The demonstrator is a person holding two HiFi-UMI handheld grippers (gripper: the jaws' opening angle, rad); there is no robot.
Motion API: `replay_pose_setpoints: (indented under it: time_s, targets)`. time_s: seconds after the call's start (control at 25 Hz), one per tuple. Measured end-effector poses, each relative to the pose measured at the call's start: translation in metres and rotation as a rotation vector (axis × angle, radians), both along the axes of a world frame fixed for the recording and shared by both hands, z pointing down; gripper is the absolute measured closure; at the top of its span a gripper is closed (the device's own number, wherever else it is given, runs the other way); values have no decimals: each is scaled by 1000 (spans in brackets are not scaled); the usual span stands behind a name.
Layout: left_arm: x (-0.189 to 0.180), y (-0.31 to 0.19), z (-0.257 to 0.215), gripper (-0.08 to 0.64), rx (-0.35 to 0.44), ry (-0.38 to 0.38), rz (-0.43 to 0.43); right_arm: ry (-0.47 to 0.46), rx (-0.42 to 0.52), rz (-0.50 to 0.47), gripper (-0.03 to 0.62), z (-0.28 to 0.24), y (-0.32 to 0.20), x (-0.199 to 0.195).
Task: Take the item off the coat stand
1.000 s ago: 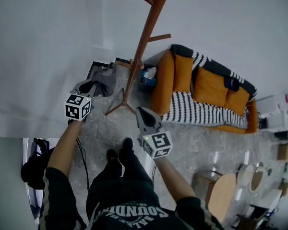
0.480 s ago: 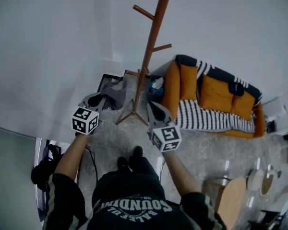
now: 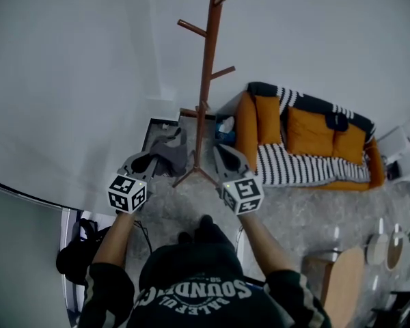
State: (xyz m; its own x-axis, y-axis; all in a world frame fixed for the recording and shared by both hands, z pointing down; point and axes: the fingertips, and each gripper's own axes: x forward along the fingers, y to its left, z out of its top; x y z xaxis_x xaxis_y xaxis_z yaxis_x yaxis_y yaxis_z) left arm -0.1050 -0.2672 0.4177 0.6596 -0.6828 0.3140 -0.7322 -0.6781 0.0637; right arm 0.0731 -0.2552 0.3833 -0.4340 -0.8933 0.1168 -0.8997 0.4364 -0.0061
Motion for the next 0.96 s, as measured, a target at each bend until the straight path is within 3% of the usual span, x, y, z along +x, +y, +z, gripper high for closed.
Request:
replay_pose_setpoints:
  time_s: [0.76, 0.96]
  targets:
    - [4, 9, -16, 549, 39, 48, -12, -35, 8, -11, 594, 5, 18, 1]
    - [5, 5, -23, 549, 53, 42, -5, 11, 8, -3, 594, -3, 16, 0]
